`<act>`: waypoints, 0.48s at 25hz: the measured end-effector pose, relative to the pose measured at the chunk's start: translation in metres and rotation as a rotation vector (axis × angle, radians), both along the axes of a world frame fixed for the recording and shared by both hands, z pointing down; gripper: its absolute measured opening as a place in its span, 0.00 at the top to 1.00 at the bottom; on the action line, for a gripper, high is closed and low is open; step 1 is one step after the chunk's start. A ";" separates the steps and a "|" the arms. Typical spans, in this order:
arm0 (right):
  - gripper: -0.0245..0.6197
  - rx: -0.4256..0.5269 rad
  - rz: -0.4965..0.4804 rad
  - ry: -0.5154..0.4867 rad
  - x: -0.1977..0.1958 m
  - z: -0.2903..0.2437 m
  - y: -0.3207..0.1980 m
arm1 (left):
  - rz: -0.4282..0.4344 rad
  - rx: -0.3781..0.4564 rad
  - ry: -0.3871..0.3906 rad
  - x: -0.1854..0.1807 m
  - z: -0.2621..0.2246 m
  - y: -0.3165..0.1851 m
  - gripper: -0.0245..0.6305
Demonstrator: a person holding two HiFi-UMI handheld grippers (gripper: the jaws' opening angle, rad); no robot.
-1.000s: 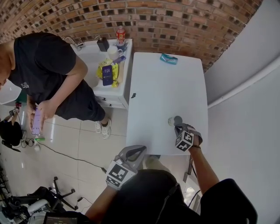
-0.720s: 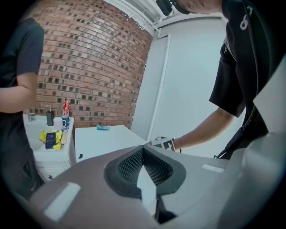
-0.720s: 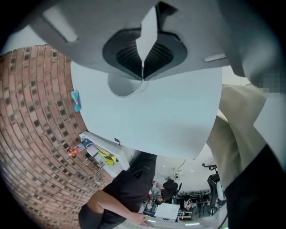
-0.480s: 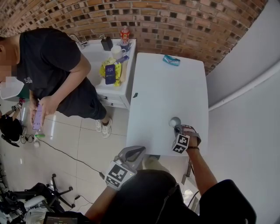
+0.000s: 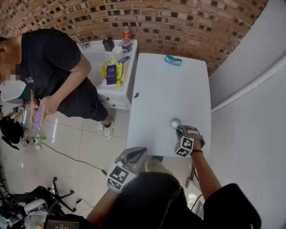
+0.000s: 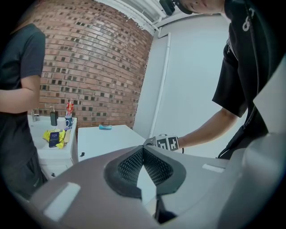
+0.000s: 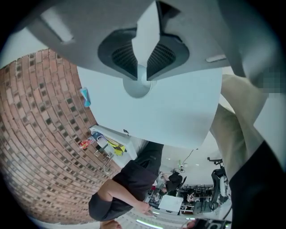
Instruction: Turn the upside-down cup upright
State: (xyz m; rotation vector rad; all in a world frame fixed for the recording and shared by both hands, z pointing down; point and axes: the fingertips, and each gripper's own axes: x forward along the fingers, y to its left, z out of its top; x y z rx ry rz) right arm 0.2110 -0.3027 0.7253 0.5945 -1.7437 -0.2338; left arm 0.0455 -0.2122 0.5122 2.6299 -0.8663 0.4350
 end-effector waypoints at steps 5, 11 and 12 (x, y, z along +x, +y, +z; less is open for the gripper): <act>0.89 0.023 0.135 -0.246 -0.004 -0.037 0.016 | 0.002 0.004 -0.008 0.016 -0.001 0.015 0.94; 0.97 0.062 0.210 -0.534 -0.028 -0.092 0.055 | 0.025 -0.006 -0.040 0.033 0.004 0.043 0.94; 0.97 0.068 0.207 -0.559 -0.032 -0.098 0.064 | 0.034 -0.004 -0.045 0.034 0.005 0.048 0.94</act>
